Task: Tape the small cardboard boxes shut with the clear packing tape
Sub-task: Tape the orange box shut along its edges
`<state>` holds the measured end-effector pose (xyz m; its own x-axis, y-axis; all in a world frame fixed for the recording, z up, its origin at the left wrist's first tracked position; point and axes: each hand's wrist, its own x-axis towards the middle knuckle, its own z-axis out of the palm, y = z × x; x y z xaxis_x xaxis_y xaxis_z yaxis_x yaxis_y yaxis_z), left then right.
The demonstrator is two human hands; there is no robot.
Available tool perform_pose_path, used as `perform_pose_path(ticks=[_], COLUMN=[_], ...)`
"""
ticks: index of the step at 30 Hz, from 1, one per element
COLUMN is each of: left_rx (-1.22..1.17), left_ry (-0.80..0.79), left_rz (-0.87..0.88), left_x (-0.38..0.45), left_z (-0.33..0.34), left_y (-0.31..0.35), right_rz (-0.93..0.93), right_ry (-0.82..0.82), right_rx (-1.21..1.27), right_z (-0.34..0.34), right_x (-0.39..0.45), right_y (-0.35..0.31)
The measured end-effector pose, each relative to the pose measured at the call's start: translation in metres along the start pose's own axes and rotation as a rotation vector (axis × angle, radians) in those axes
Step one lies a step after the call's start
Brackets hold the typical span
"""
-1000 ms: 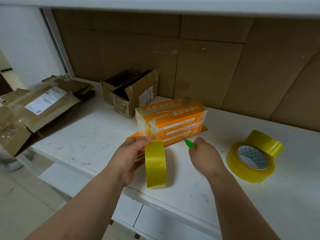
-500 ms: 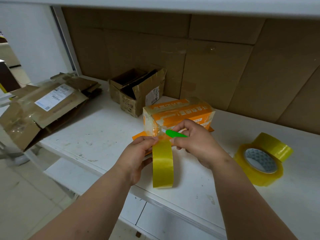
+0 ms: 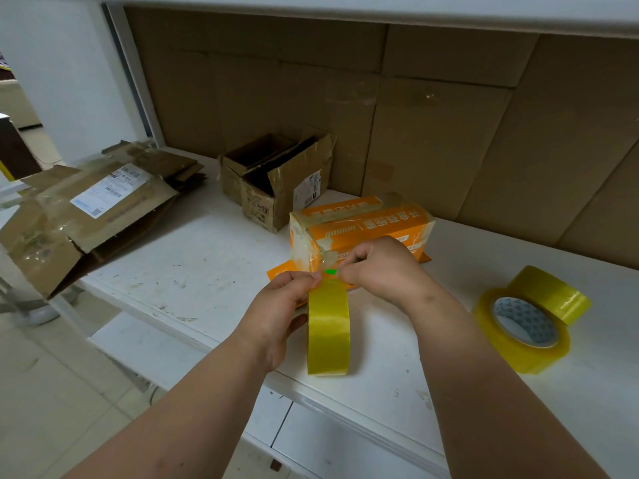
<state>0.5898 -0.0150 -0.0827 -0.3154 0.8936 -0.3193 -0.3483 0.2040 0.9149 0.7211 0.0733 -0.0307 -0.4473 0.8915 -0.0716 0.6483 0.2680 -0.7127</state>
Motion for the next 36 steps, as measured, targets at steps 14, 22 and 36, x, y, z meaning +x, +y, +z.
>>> perform_pose_path(ticks=[14, 22, 36], left_rx=[0.029, 0.065, 0.044], left_ry=[-0.01, -0.037, -0.062], left_rz=[0.013, 0.01, -0.041], left_x=[0.005, 0.008, 0.012], left_z=[0.0, -0.002, -0.003], left_y=[-0.001, -0.001, -0.004], right_rz=[-0.032, 0.121, 0.229], right_ry=[-0.052, -0.011, 0.113], right_rx=[-0.335, -0.195, 0.547], right_z=[0.0, -0.01, 0.032], right_x=[0.015, 0.014, -0.008], right_y=[-0.004, 0.047, 0.04])
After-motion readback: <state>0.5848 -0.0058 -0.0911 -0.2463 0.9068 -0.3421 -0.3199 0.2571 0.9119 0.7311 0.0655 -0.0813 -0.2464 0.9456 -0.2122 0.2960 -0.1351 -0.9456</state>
